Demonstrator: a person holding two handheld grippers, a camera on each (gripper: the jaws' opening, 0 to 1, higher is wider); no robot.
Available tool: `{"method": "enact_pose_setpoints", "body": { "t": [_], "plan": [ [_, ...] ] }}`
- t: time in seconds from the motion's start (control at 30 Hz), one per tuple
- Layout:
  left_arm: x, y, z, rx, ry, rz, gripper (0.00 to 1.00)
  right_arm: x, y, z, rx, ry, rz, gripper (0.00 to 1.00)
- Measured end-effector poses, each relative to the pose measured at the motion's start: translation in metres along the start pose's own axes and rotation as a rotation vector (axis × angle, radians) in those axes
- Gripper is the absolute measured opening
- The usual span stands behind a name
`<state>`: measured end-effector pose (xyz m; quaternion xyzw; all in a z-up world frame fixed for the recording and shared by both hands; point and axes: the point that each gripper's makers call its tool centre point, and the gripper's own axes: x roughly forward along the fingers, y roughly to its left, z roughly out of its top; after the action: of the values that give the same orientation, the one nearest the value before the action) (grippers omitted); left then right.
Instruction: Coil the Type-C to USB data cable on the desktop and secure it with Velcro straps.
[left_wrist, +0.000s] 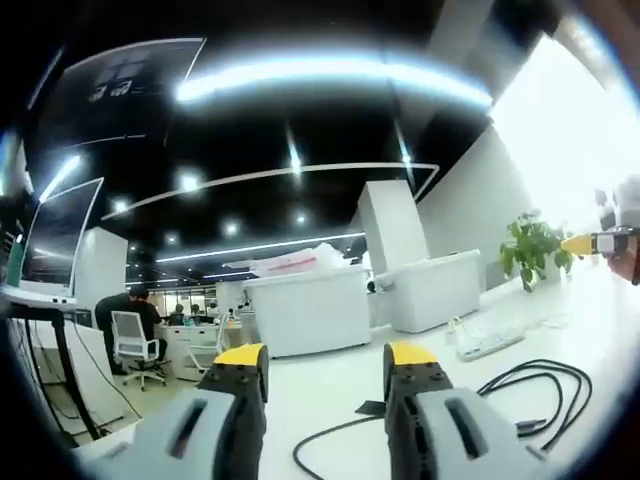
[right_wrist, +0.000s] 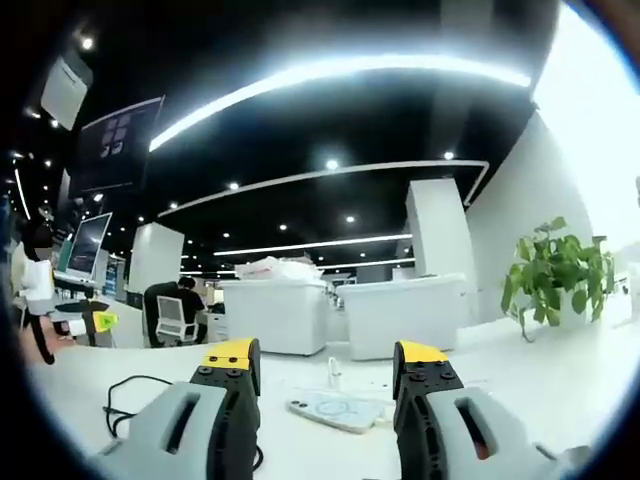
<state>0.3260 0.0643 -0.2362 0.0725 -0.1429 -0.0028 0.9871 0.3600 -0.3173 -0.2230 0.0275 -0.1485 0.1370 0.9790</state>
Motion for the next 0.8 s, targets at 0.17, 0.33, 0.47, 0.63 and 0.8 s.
{"method": "enact_pose_setpoints", "body": {
  "t": [0.17,0.33,0.47,0.63,0.8],
  "plan": [
    [-0.0004,-0.0014,0.0002,0.000,0.000,-0.005,0.47,0.0003,0.0009,-0.0005,-0.001,0.001,0.003,0.53],
    [-0.0004,-0.0026,0.0003,0.002,0.001,-0.008,0.47,0.0008,0.0007,-0.0016,0.001,0.005,0.004,0.52],
    [-0.0003,-0.0040,0.0001,0.006,0.002,-0.012,0.47,0.0014,0.0015,-0.0024,-0.008,0.006,0.006,0.52],
    [-0.0004,-0.0041,0.0004,0.007,0.002,-0.013,0.47,0.0013,0.0031,-0.0027,-0.010,0.006,0.010,0.52],
    [-0.0003,-0.0042,0.0005,0.004,0.002,-0.013,0.47,0.0012,0.0031,-0.0031,-0.007,0.008,0.011,0.52]
  ]
}}
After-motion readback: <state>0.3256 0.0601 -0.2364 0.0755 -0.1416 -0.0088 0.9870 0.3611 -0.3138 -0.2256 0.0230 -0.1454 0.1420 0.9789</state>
